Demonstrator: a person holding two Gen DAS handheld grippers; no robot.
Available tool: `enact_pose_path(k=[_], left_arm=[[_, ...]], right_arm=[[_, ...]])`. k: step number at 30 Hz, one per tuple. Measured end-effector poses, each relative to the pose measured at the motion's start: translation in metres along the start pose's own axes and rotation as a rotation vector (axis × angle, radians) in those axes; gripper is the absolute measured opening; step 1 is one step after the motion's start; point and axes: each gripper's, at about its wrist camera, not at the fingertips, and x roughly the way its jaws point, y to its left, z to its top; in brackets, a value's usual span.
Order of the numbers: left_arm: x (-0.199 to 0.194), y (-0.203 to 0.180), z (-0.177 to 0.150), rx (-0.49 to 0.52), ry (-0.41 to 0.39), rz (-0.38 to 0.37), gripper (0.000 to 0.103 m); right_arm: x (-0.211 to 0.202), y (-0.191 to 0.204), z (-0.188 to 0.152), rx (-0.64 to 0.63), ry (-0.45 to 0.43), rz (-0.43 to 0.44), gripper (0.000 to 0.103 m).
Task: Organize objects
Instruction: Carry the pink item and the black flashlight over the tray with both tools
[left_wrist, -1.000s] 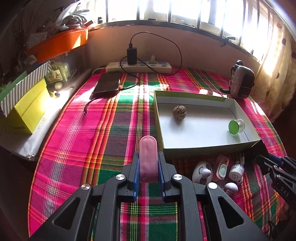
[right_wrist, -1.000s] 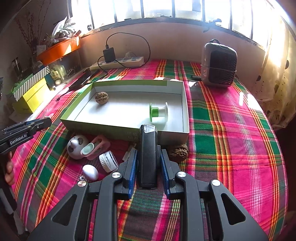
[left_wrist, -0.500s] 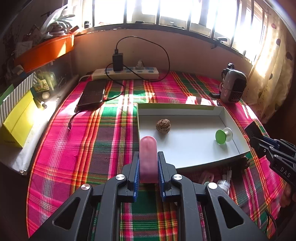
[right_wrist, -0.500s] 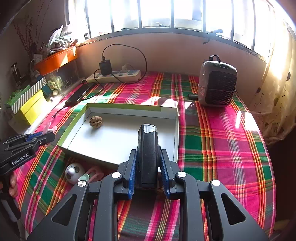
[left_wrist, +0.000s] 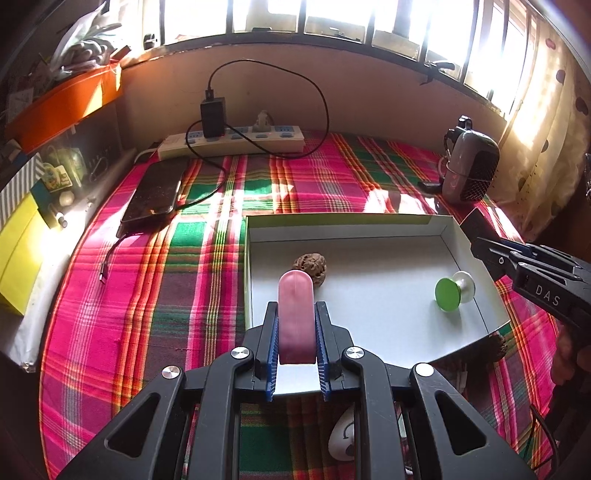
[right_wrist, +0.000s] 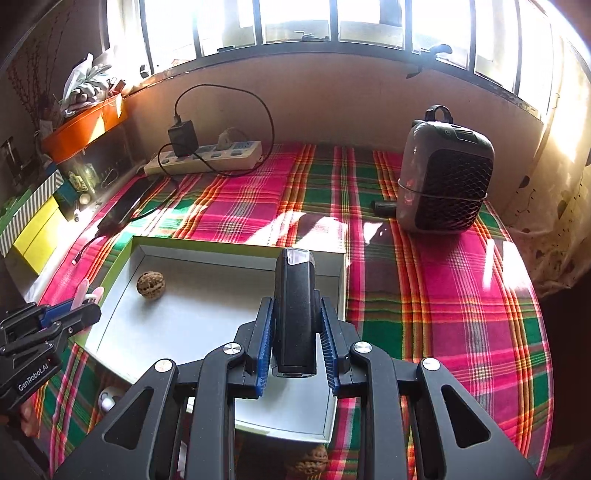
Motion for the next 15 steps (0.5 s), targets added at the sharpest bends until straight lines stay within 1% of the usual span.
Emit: enact_pose_path(k=[9,15], left_arm=[[0.024,0.000,0.006,-0.003,0.035,0.018,0.016],[0.034,-0.001,0.006,0.000,0.047,0.024,0.016]], right_arm=[[0.031,-0.003,0.006,0.002,0.046,-0.002,0.025],[0.044,-0.005,0.006,0.002,0.067,-0.004,0.025]])
